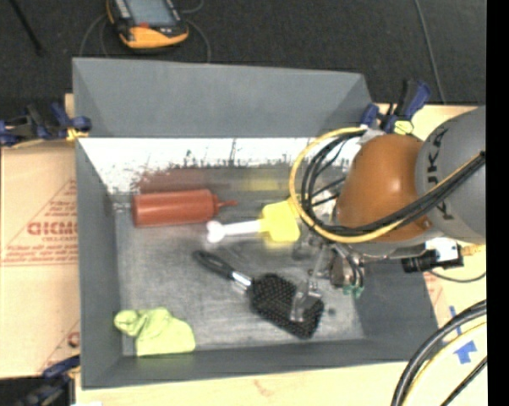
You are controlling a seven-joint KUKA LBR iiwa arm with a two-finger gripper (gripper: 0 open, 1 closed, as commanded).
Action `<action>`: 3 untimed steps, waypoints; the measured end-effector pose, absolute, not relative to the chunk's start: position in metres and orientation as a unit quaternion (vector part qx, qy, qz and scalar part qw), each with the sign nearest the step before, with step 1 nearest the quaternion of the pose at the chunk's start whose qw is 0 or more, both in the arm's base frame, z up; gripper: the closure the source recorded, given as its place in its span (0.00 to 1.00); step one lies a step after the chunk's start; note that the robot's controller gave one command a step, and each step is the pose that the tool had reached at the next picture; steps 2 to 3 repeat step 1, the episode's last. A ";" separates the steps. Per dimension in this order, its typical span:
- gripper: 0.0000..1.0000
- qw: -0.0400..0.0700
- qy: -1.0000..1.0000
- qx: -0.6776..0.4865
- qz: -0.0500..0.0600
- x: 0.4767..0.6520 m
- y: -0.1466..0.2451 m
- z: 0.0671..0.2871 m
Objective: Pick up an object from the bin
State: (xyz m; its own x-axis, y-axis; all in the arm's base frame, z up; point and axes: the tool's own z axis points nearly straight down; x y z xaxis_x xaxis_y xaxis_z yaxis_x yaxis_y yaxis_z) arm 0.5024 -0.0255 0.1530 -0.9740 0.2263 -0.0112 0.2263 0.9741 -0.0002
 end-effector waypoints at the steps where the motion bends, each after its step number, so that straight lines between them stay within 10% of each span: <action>1: 0.00 0.002 0.999 -0.046 0.000 0.491 -0.023 0.108; 3: 0.00 0.002 0.999 -0.046 0.000 0.491 -0.023 0.108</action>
Offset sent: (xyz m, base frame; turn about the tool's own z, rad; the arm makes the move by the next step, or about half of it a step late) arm -0.0090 0.0122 -0.0830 -0.2948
